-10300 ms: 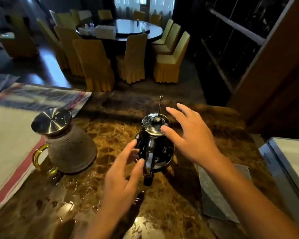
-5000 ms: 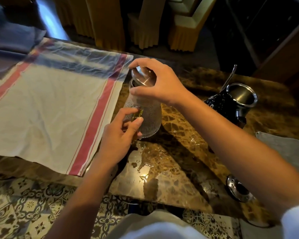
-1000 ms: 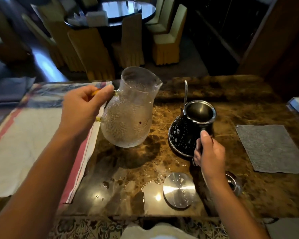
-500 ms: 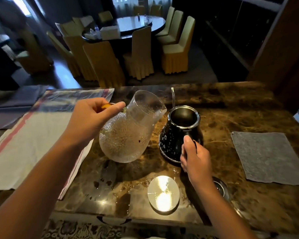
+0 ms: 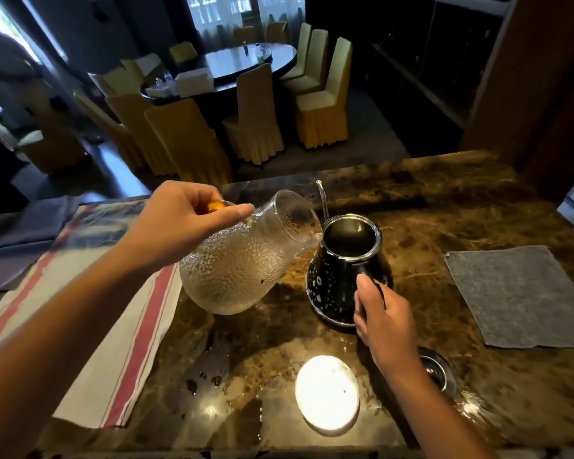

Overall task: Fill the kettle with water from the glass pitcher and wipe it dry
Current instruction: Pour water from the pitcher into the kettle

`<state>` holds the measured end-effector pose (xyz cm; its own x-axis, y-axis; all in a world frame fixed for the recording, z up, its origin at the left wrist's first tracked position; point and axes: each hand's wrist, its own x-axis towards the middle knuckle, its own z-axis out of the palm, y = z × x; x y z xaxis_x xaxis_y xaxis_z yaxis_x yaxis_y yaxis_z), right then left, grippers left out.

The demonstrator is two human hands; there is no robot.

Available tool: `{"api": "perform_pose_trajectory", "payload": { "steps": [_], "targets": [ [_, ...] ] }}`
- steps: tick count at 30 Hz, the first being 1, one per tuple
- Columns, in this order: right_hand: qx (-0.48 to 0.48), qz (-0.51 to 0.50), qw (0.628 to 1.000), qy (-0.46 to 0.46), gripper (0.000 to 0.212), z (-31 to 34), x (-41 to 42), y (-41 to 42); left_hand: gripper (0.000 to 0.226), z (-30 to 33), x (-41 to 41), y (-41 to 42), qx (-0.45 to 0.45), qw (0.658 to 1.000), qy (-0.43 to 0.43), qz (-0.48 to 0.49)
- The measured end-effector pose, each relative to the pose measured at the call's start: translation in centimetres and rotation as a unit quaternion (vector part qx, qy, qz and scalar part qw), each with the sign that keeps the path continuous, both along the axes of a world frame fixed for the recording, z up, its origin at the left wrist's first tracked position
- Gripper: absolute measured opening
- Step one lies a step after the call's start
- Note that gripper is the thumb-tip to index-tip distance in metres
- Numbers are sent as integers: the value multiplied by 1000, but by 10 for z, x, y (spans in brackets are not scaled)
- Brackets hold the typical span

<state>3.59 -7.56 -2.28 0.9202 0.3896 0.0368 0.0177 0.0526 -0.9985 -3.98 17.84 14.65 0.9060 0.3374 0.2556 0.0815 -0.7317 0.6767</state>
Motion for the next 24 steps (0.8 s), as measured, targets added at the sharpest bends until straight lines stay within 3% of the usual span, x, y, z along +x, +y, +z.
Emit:
{"api": "perform_pose_trajectory", "payload": {
  "steps": [16, 24],
  "targets": [
    [-4, 13, 1000, -12, 68, 2, 0, -2, 56, 7, 27, -11, 90, 990, 82, -66],
    [12, 34, 999, -9, 65, 2, 2, -5, 48, 6, 30, -15, 114, 987, 85, -77]
  ]
}}
